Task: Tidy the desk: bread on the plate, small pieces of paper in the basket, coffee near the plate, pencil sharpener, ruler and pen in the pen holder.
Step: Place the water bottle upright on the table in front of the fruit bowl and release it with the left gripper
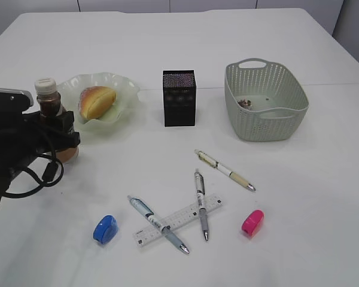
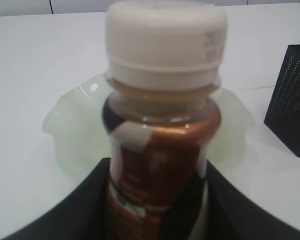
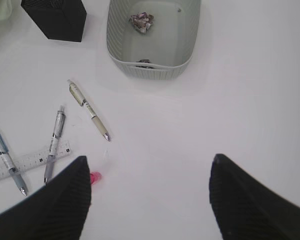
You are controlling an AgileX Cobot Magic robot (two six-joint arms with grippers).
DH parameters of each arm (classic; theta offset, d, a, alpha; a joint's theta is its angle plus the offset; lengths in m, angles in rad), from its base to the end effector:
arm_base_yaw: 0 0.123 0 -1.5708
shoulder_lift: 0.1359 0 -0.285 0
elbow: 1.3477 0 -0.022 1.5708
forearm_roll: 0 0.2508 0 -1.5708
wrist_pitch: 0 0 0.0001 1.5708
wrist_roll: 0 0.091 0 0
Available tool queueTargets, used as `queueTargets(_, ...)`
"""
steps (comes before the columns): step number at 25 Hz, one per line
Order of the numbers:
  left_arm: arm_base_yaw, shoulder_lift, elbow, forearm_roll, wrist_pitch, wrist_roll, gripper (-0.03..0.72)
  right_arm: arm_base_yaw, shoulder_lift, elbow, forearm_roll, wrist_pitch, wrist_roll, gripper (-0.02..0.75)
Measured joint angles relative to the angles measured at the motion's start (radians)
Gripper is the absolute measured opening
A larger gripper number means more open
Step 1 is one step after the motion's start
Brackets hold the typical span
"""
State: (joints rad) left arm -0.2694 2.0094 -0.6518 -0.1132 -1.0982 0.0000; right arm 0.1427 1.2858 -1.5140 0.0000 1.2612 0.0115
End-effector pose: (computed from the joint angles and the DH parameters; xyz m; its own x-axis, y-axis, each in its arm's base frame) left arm 0.3294 -0.0815 0.1133 -0.1762 -0.0047 -0.9843 0.1604 0.9865 -0.0334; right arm 0.2400 0.0345 0.4297 -0.8043 -0.1039 -0.5851 -0.1330 0.9911 0.0067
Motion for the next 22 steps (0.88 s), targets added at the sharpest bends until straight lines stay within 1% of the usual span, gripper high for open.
queueTargets(6,0.0,0.06,-0.016,0.0,-0.009,0.0,0.335,0.0,0.0,0.0,0.0,0.0,-0.002,0.572)
queueTargets(14,0.0,0.067,-0.017,0.0,-0.011,0.0,0.341,0.0,0.0,0.0,-0.008,0.0,-0.002,0.572)
queueTargets(17,0.0,0.067,-0.017,0.0,-0.011,-0.029,0.367,0.0,0.0,0.0,-0.01,0.0,-0.002,0.572)
queueTargets(22,0.0,0.067,-0.017,0.0,-0.011,-0.039,0.436,0.0,0.0,0.0,-0.012,0.0,-0.002,0.572)
